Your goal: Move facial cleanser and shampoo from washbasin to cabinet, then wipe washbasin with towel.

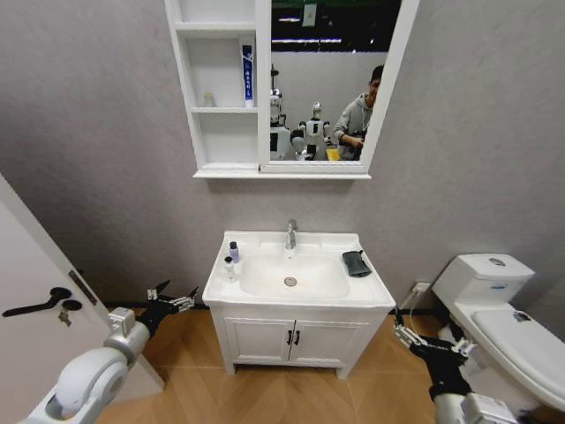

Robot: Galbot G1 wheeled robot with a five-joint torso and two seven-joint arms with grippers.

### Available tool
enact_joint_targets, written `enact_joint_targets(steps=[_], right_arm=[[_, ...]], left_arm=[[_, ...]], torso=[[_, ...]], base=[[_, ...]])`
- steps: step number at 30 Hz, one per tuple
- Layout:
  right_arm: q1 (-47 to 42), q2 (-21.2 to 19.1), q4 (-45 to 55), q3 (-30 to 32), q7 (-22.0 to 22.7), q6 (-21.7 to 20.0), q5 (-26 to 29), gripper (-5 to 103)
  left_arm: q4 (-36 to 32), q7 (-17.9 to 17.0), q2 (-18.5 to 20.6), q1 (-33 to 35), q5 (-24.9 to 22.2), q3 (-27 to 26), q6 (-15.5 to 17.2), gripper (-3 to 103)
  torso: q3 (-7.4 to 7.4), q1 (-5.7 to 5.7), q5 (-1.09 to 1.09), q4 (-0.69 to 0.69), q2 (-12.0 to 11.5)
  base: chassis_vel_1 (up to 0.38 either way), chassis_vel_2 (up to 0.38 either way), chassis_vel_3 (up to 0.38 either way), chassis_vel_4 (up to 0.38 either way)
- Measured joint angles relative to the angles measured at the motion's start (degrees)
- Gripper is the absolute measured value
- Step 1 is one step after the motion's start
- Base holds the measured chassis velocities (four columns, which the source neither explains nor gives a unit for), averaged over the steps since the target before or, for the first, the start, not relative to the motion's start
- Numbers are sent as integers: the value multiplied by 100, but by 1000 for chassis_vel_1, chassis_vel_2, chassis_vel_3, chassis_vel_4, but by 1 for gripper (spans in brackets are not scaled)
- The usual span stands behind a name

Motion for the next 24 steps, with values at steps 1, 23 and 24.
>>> enact_joint_targets(steps=[1,23,24], right_arm=[[6,11,-5,6,-55,30,5,100],[-34,80,-64,-82,-361,131,-228,100],[-34,80,-64,-82,-361,131,-228,100]], left_arm=[[-39,-1,6,15,1,2,11,100],[-221,-55,-662,438,486,278,-82,100],[-221,-55,-662,438,486,278,-82,100]], torso=[[0,0,1,0,0],[1,5,1,1,-2],[1,5,1,1,-2]], base=[[0,0,0,0],[-76,78,83,-80],[-133,88,126,-93]])
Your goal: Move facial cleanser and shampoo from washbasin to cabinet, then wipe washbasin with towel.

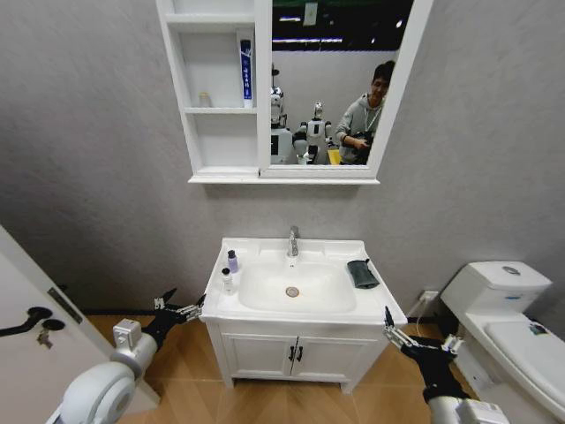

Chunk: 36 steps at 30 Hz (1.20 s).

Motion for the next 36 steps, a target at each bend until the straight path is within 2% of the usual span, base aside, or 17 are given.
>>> enact_joint_targets(steps=[5,6,8,10,12,13,16,20,26,36], right_arm=[[-33,-3,-17,-16,-32,2,-76,100],[-87,6,-96,-23,-130,59,-140,100],[-101,6,-143,-16,-140,71,-180,100],[-116,11,-259,14,-137,76,-225,100],[-116,19,-285,21,-130,70,-225,100],[-113,32,-316,26,-121,54,-218,100],[-114,37,-342,27,-118,45,-210,100],[-136,38,-377,52,-119,35,-181,100],[-154,34,-421,110,-52,-8,-172,100],[-187,13,-422,142,-13,-39,-85,100]], left_arm=[[289,-90,-38,-236,227,582,-180,100],[713,-233,-14,-676,285,1195,-301,100],[815,-314,-12,-770,298,1368,-352,100],[1025,-469,-52,-992,341,1805,-476,100],[1082,-522,-83,-1082,339,1912,-493,100],[1195,-659,-150,-1276,316,2097,-518,100],[1317,-804,-195,-1481,274,2244,-526,100],[1742,-1039,-263,-2113,225,2576,-596,100],[2347,-1199,-471,-2701,250,2916,-670,100],[2940,-1455,-764,-3143,289,3165,-740,100]], torso=[[-1,-3,-3,-3,1],[-2,-9,-1,-1,3],[-3,-10,-1,-1,4],[-2,-10,0,-1,3],[-2,-9,0,-1,3],[-2,-7,0,-1,3],[-2,-7,0,-1,3],[-1,-6,0,-2,2],[-1,-6,0,-2,2],[-1,-6,-1,-2,2]], base=[[-44,55,4,-9],[40,-37,-56,48],[0,0,0,0],[0,0,0,0],[0,0,0,0],[0,0,0,0],[0,0,0,0],[0,0,0,0],[0,0,0,0],[0,0,0,0]])
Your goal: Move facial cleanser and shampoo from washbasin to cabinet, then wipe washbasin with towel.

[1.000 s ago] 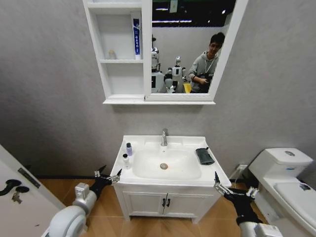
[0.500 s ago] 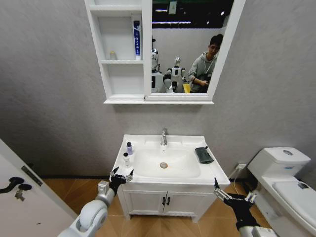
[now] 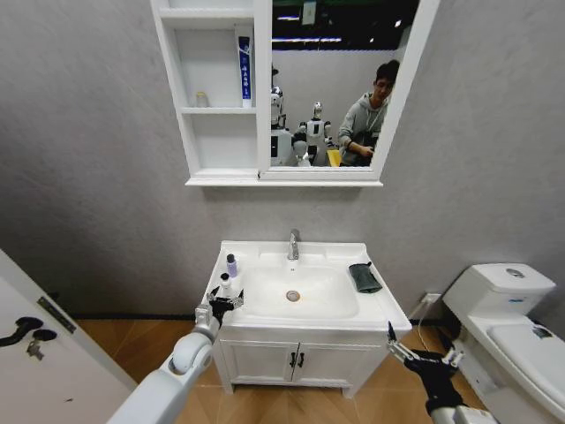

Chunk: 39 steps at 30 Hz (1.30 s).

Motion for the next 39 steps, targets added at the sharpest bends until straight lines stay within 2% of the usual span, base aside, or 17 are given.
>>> enact_joint_targets(steps=[6,10,11,13,15,16,18,19,20,22,25,26,29,39], right_arm=[[-8,-27,18,0,1,12,108,100],[-3,-36,19,1,2,12,139,100],[-8,-35,19,2,3,12,139,100],[-24,-30,25,2,6,12,139,100],[-40,-20,44,4,11,12,138,100],[-40,-20,44,4,11,12,138,100],[-34,-15,45,8,16,12,138,100],[-34,-15,45,8,16,12,138,100],[-36,-11,45,10,20,12,137,100],[-50,-8,46,14,21,12,134,100],[-77,1,87,18,28,11,134,100],[-77,1,87,18,28,11,134,100],[-93,13,139,12,51,-4,161,100],[-74,3,166,22,117,-31,195,100]], left_arm=[[112,-206,-83,-31,33,-19,-23,103],[146,-287,-98,-55,64,-50,-12,96],[156,-289,-102,-64,67,-62,-7,92],[157,-288,-105,-72,61,-70,-7,92],[128,-264,-105,-81,-8,-70,-5,81],[128,-264,-105,-81,-8,-70,-5,81],[113,-236,-105,-82,-27,-60,-4,70],[113,-236,-105,-82,-27,-60,-4,70],[119,-226,-116,-82,-25,-61,-4,59],[127,-214,-135,-80,-23,-64,-4,59],[88,-208,-155,-70,-19,-51,11,43],[88,-208,-155,-70,-19,-51,11,43],[30,-208,-152,-67,-19,-28,27,30],[-300,-211,-78,72,-19,-99,83,28]], torso=[[0,0,0,0,0],[0,0,0,0,0],[0,0,0,1,0],[0,0,0,1,0],[0,0,-1,0,0],[0,0,-1,0,0],[0,0,0,0,0],[0,0,0,0,0],[0,0,0,0,0],[0,0,0,1,0],[0,0,0,0,0],[0,0,0,0,0],[0,0,0,0,0],[0,0,-1,0,0]], base=[[0,0,0,0],[0,0,0,0],[0,0,0,0],[0,0,0,0],[0,0,0,0],[0,0,0,0],[0,0,0,0],[0,0,0,0],[0,0,0,0],[0,0,0,0],[0,0,0,0],[0,0,0,0],[0,0,0,0],[0,0,0,0]])
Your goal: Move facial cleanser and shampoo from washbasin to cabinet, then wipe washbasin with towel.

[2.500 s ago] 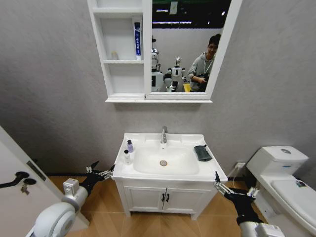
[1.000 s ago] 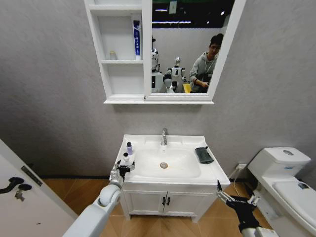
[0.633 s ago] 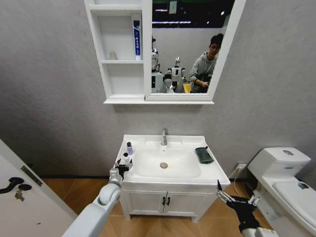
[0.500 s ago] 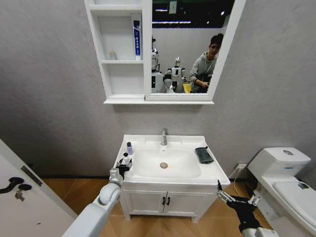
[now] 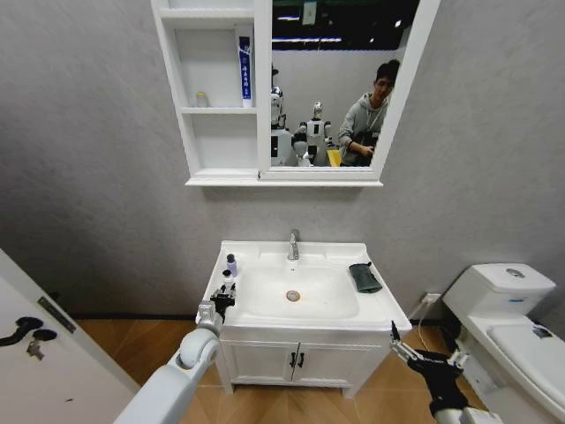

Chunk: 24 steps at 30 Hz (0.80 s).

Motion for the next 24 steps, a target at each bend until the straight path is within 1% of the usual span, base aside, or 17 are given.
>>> enact_joint_targets(steps=[3,4,5,7,8,11,12,14,15,16,17,18,19,21,22,23,24], right_arm=[[30,-10,8,-24,0,-11,1,100],[30,-10,8,-24,0,-11,1,100],[44,-15,8,-32,-1,-14,0,100],[79,-20,9,-53,-5,-24,-1,100],[79,-20,9,-53,-5,-24,-1,100],[128,-13,9,-100,-15,-28,-13,100],[128,-13,9,-100,-15,-28,-13,100],[166,-4,8,-122,-25,-32,-23,100],[186,-1,8,-136,-32,-36,-31,100],[186,-1,8,-136,-32,-36,-31,100],[195,2,9,-144,-34,-38,-38,100],[201,7,9,-145,-36,-38,-42,100],[201,7,9,-145,-36,-38,-42,100],[214,27,10,-154,-38,-39,-52,100],[214,27,10,-154,-38,-39,-52,100],[223,42,8,-163,-38,-38,-64,100],[225,51,6,-168,-39,-39,-70,100]], left_arm=[[-375,2,239,56,-12,-161,64,28],[-375,2,239,56,-12,-161,64,28],[-548,2,386,57,-71,-226,106,28],[-909,-14,819,-8,-369,-363,221,28],[-909,-14,819,-8,-369,-363,221,28],[-1270,-130,1470,-279,-1013,-520,410,28],[-1270,-130,1470,-279,-1013,-520,410,28],[-1451,-213,1902,-595,-1472,-568,559,28],[-1573,-307,2258,-976,-1920,-568,746,28],[-1573,-307,2258,-976,-1920,-568,746,28],[-1634,-394,2566,-1461,-2354,-500,964,28],[-1647,-436,2726,-1821,-2622,-414,1104,28],[-1647,-436,2726,-1821,-2622,-414,1104,28],[-1634,-517,2983,-2684,-3229,-110,1490,28],[-1634,-517,2983,-2684,-3229,-110,1490,28],[-1579,-565,3062,-3209,-3496,128,1674,28],[-1541,-592,3090,-3507,-3620,267,1779,28]], torso=[[0,0,0,0,0],[0,0,0,0,0],[0,0,0,0,0],[0,0,-1,1,0],[0,0,-1,1,0],[0,0,0,0,0],[0,0,0,0,0],[0,0,-1,2,0],[0,0,0,1,0],[0,0,0,1,0],[0,0,-1,1,0],[0,0,0,1,0],[0,0,0,1,0],[0,0,1,0,0],[0,0,1,0,0],[0,0,-1,0,0],[0,0,0,0,0]], base=[[0,0,0,0],[0,0,0,0],[0,0,0,0],[0,0,0,0],[0,0,0,0],[0,0,0,0],[0,0,0,0],[0,0,0,0],[0,0,0,0],[0,0,0,0],[0,0,0,0],[0,0,0,0],[0,0,0,0],[0,0,0,0],[0,0,0,0],[0,0,0,0],[0,0,0,0]])
